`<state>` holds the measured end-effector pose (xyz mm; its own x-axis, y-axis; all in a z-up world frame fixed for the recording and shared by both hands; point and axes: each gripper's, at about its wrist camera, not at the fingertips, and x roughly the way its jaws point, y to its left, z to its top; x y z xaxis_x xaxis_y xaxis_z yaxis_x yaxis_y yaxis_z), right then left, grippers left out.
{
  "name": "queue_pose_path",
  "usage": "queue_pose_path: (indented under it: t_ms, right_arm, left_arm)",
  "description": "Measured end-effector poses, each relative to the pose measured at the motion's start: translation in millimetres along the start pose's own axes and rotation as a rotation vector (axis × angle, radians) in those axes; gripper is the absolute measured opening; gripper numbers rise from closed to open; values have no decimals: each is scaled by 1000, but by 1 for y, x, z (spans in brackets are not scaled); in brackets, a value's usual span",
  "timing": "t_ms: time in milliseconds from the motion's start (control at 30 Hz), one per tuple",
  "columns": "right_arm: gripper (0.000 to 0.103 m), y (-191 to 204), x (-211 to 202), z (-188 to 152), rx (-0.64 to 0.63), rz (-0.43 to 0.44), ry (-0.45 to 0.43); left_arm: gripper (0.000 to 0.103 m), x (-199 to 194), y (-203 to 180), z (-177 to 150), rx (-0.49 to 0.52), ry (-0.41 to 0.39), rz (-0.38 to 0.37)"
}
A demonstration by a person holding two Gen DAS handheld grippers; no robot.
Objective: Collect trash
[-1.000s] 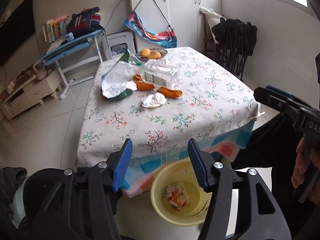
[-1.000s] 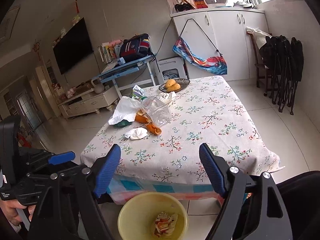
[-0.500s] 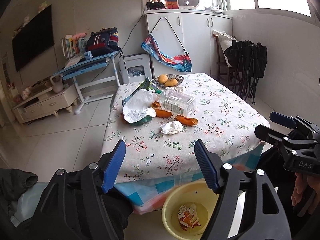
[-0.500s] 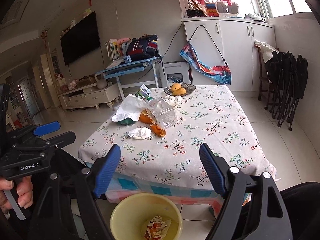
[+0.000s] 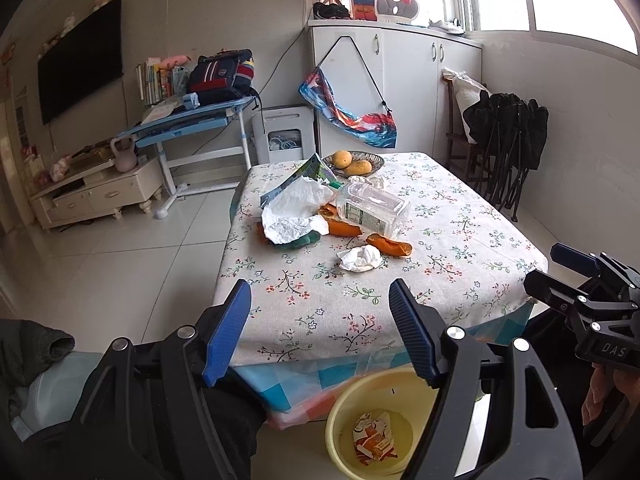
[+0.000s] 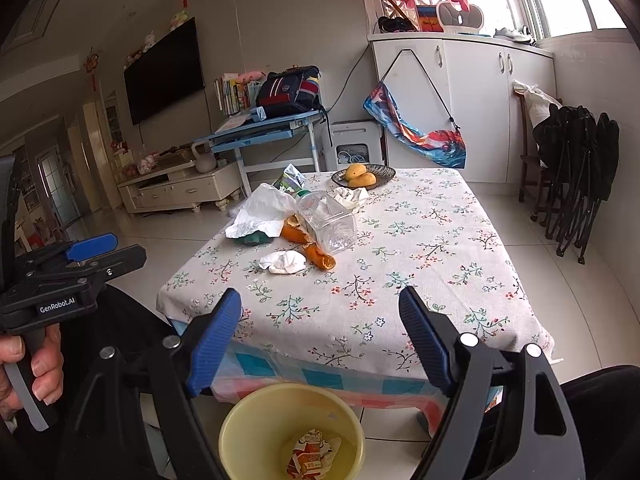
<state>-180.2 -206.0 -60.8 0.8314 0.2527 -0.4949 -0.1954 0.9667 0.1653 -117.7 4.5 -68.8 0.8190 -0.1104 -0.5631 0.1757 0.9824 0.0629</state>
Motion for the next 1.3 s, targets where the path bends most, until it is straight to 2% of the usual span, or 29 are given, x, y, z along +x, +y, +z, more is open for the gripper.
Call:
queue_pose_path:
  t_ms: [233,400,700,833,900,1067,1167,1200,1300]
  right_arm:
    - [78,1,4,0,10,24,15]
    - [77,2,21,8,16,48,64]
    - [59,8,95,31,-68,52,214]
    - [53,6,136,36,-107,25,281]
    - [50,2,154,37,-119,17,309]
    - [47,3,182,37,-161,15,354]
    - [34,5,193,35,-186,23,379]
    - [24,6,196,34,-193,24,386]
    - [17,5,194,32,-200,35,397]
  left_arm:
    - [69,1,0,0,1,3,-2]
    - [69,12,7,1,-6,29,-12]
    - [69,40,19,8,-13,65,-32]
    - [69,54,20,11,-5,87,-58]
    - [73,61,21,12,1,96,-68]
    - [74,83,29,16,-6,127,-90]
    - [74,98,34,19,-27,147,-97]
    - [74,103,35,20,-32,156,-100]
    - [75,123,34,23,-34,185,-116]
